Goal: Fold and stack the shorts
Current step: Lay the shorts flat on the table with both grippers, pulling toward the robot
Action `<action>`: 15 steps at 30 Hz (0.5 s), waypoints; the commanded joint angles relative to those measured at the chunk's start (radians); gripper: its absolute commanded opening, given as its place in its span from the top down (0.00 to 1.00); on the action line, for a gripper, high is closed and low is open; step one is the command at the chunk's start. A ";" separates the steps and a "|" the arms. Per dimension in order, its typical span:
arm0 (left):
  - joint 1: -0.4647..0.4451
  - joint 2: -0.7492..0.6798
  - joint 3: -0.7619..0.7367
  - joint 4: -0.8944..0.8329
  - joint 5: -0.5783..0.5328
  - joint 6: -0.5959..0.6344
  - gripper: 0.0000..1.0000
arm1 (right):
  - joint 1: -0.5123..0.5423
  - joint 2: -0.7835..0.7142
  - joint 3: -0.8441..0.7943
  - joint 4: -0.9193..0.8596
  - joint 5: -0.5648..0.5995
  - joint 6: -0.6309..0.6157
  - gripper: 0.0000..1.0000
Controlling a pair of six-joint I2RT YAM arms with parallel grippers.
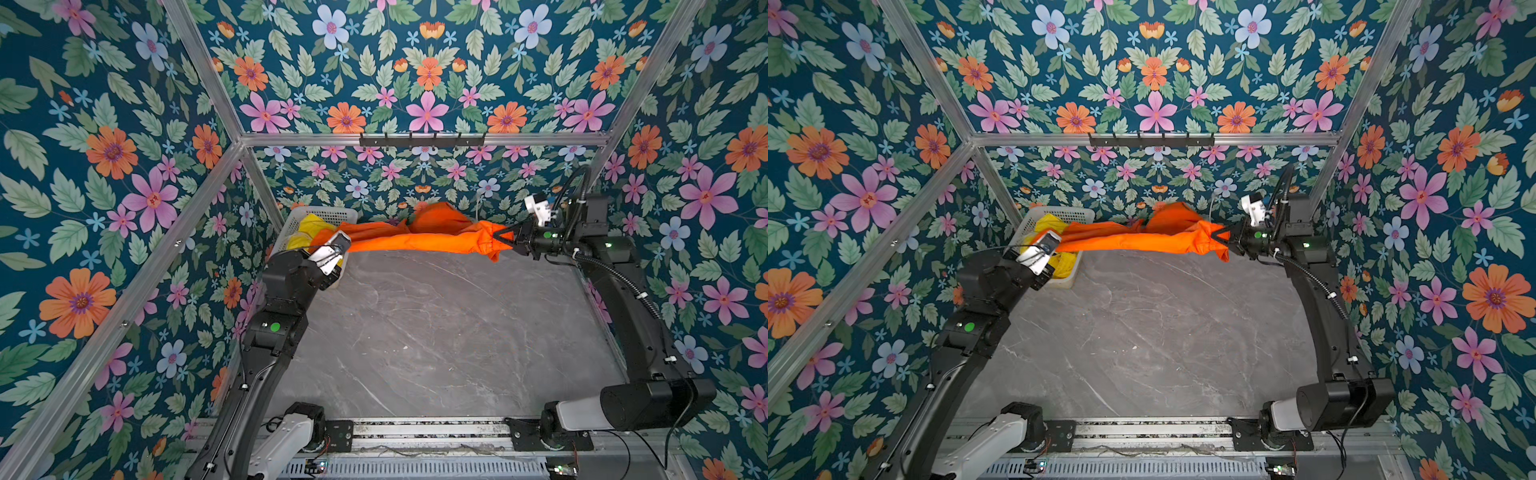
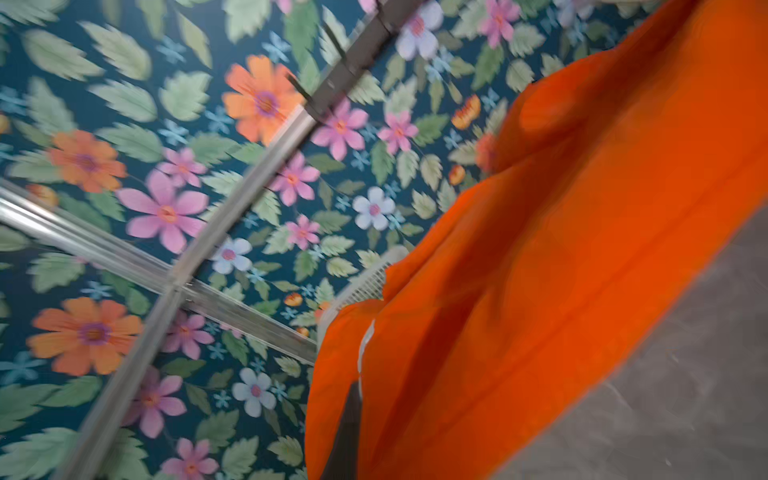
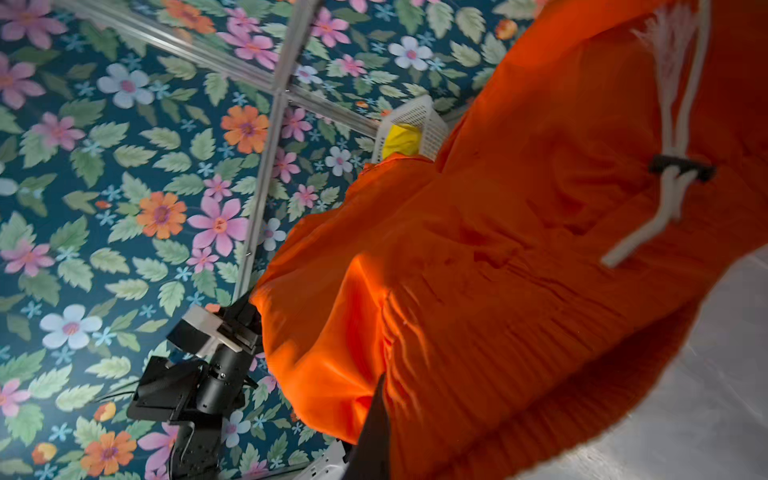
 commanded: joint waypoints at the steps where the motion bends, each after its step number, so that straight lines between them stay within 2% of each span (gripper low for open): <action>1: -0.043 -0.022 -0.129 -0.062 0.038 0.008 1.00 | -0.019 -0.022 -0.211 0.048 -0.034 -0.033 1.00; 7: -0.176 0.014 -0.243 -0.186 -0.026 -0.023 1.00 | -0.022 -0.017 -0.505 0.029 0.002 -0.076 1.00; 15: -0.273 0.099 -0.244 -0.381 -0.017 0.003 1.00 | -0.022 -0.014 -0.599 -0.111 0.147 -0.125 1.00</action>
